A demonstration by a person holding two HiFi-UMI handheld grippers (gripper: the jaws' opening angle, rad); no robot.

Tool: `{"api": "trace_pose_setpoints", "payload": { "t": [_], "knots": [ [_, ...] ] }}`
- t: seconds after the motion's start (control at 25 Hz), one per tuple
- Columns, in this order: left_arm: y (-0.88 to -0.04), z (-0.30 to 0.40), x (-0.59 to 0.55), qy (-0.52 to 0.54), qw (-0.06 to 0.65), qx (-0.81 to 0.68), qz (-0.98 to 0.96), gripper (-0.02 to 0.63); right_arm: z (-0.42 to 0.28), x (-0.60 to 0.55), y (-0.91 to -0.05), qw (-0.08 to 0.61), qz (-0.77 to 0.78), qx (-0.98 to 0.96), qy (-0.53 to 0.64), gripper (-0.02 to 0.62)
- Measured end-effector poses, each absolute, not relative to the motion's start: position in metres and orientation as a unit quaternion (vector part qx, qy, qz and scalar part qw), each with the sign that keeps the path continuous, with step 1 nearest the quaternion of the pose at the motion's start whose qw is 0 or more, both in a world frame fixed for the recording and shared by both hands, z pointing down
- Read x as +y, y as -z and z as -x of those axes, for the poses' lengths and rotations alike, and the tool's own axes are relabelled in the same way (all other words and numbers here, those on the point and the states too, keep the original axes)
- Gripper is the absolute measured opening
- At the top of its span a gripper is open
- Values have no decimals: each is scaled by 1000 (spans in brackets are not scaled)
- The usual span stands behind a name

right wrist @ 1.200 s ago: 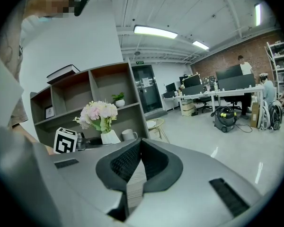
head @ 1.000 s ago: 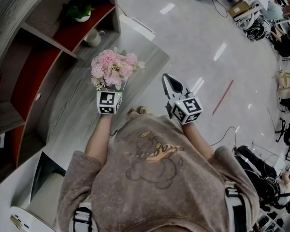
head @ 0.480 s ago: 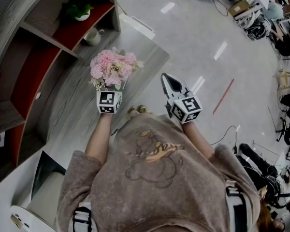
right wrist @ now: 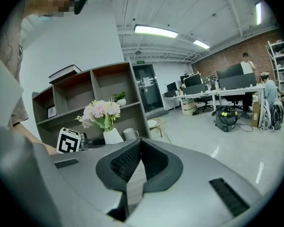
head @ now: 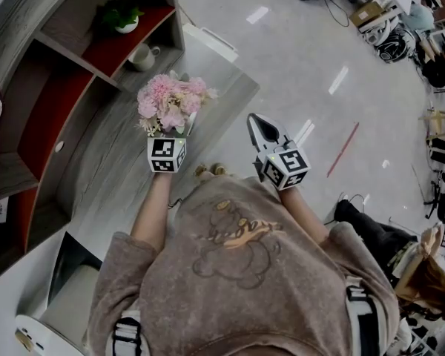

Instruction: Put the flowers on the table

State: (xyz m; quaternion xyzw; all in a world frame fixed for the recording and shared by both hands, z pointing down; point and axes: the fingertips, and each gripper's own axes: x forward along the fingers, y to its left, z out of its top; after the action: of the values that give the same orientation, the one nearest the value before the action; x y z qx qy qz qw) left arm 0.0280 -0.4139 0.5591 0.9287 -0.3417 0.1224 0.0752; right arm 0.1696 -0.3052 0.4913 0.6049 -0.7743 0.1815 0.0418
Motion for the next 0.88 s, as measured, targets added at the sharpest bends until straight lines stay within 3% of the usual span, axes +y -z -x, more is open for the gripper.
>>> {"api": "trace_pose_setpoints", "payload": {
  "t": [0.88],
  "knots": [
    [-495,36,-363,-84,92,-416,-901,339,-135,-308,-480,20,-544,-823,-162,-6]
  ]
}}
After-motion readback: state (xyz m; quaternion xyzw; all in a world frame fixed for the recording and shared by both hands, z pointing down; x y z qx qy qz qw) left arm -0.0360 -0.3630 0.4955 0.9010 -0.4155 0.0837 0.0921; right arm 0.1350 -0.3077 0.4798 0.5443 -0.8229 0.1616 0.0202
